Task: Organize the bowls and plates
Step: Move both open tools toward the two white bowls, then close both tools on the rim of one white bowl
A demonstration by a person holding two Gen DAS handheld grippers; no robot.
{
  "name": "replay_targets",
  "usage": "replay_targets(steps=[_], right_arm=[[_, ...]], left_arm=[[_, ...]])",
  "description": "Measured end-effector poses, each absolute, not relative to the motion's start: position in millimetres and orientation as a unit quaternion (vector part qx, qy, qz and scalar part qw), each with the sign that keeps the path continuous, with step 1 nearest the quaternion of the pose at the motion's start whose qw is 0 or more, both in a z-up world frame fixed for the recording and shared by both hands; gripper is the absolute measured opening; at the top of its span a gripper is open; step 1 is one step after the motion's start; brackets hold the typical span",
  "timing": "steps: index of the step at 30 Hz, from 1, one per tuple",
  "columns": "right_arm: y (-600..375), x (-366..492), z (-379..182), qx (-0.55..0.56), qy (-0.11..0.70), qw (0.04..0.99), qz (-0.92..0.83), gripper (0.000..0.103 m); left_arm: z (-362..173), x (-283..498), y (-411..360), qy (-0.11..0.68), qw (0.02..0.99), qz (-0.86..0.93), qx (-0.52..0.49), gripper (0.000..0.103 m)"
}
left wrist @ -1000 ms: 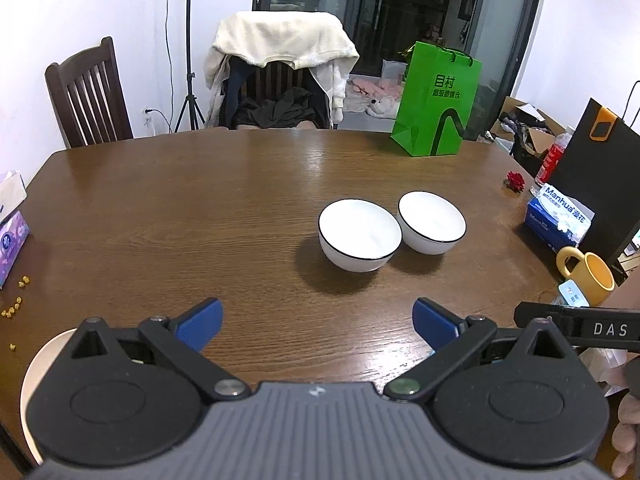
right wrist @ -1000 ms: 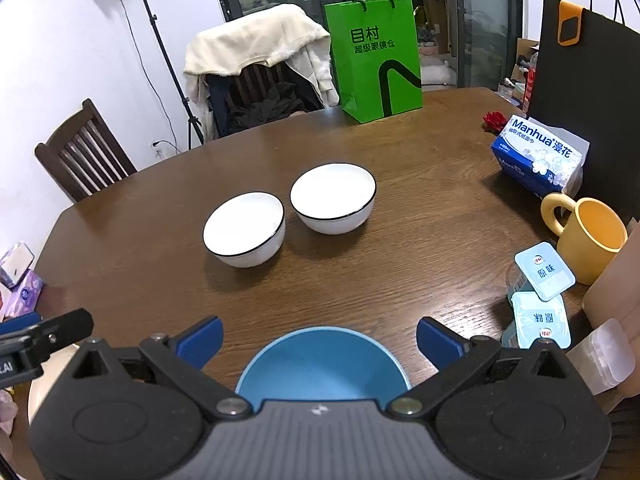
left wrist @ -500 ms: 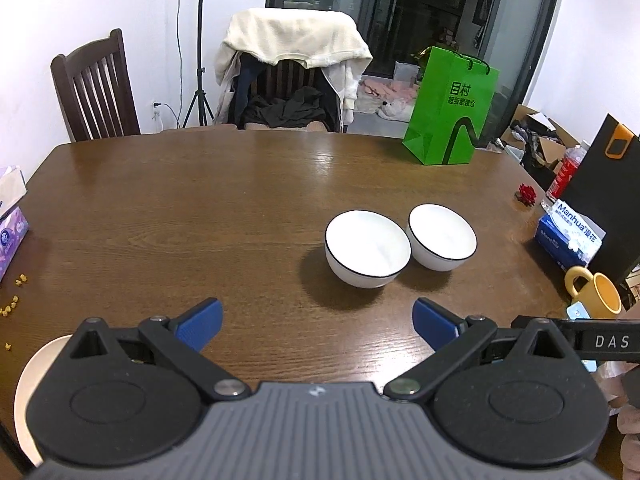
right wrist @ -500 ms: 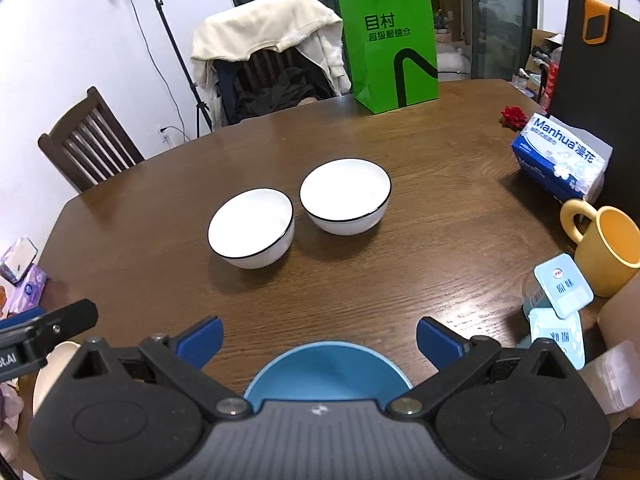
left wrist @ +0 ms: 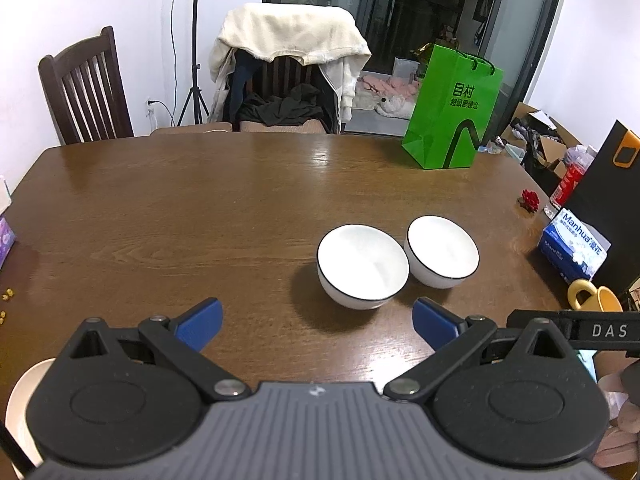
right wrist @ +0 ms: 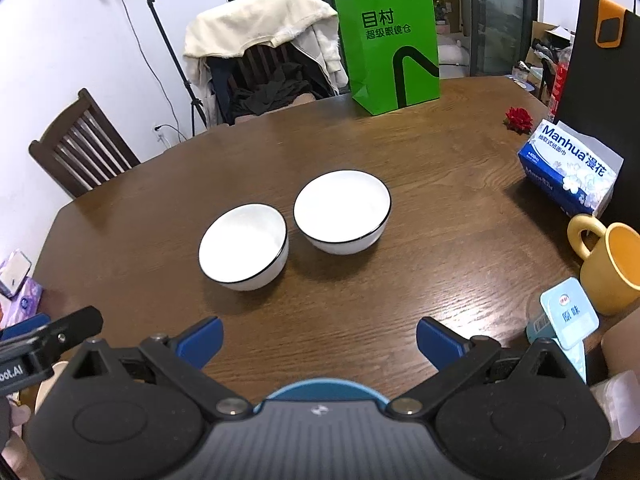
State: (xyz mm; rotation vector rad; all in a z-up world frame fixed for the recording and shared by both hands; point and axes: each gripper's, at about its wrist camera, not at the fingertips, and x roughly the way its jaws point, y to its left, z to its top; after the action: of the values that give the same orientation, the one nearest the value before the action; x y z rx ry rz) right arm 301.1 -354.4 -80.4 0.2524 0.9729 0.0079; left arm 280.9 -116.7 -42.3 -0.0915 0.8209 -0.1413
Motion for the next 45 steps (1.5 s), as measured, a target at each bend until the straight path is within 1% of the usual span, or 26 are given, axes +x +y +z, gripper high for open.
replay_targets(steps=[16, 18, 20, 25, 29, 30, 34, 36, 40, 42, 44, 45], right_arm=[[-328.4, 355.9, -71.6, 0.083, 0.480, 0.872, 0.050, 0.103], [-326.2, 362.4, -72.3, 0.081, 0.482, 0.871, 0.056, 0.101], [-325.7, 368.6, -73.1, 0.084, 0.480, 0.871, 0.062, 0.096], [-323.2, 386.4, -78.9, 0.082, 0.485, 0.868, 0.065, 0.094], [-325.5, 400.7, -87.8, 0.085, 0.495, 0.863, 0.060, 0.083], [-326.0, 404.2, -90.7, 0.086, 0.498, 0.861, 0.057, 0.082], [-328.3, 415.5, -100.8, 0.092, 0.508, 0.855, 0.053, 0.069], [-328.6, 420.6, -105.2, 0.094, 0.511, 0.853, 0.052, 0.068], [-327.5, 431.4, -114.9, 0.093, 0.521, 0.847, 0.049, 0.060], [-327.3, 436.5, -121.0, 0.095, 0.527, 0.843, 0.047, 0.059], [-326.0, 442.2, -126.3, 0.097, 0.532, 0.840, 0.047, 0.051], [-325.7, 444.6, -129.0, 0.098, 0.536, 0.837, 0.047, 0.049]], left_arm=[[-53.9, 329.6, -117.2, 0.415, 0.907, -0.047, -0.063, 0.103], [-56.7, 335.9, -117.1, 0.418, 0.905, -0.043, -0.065, 0.103], [-59.9, 343.0, -118.2, 0.422, 0.903, -0.041, -0.065, 0.103], [-67.3, 360.0, -118.7, 0.433, 0.898, -0.035, -0.067, 0.103], [-72.6, 372.4, -121.0, 0.439, 0.896, -0.031, -0.064, 0.103], [-74.1, 375.6, -122.0, 0.441, 0.895, -0.029, -0.063, 0.103], [-80.5, 385.9, -126.8, 0.447, 0.892, -0.027, -0.054, 0.101], [-84.2, 391.4, -128.3, 0.452, 0.890, -0.029, -0.053, 0.100], [-92.3, 401.2, -130.6, 0.463, 0.884, -0.031, -0.051, 0.093], [-96.9, 406.4, -131.4, 0.469, 0.881, -0.032, -0.052, 0.091], [-101.2, 410.7, -130.9, 0.475, 0.878, -0.032, -0.053, 0.086], [-103.7, 413.3, -130.8, 0.480, 0.875, -0.032, -0.055, 0.085]])
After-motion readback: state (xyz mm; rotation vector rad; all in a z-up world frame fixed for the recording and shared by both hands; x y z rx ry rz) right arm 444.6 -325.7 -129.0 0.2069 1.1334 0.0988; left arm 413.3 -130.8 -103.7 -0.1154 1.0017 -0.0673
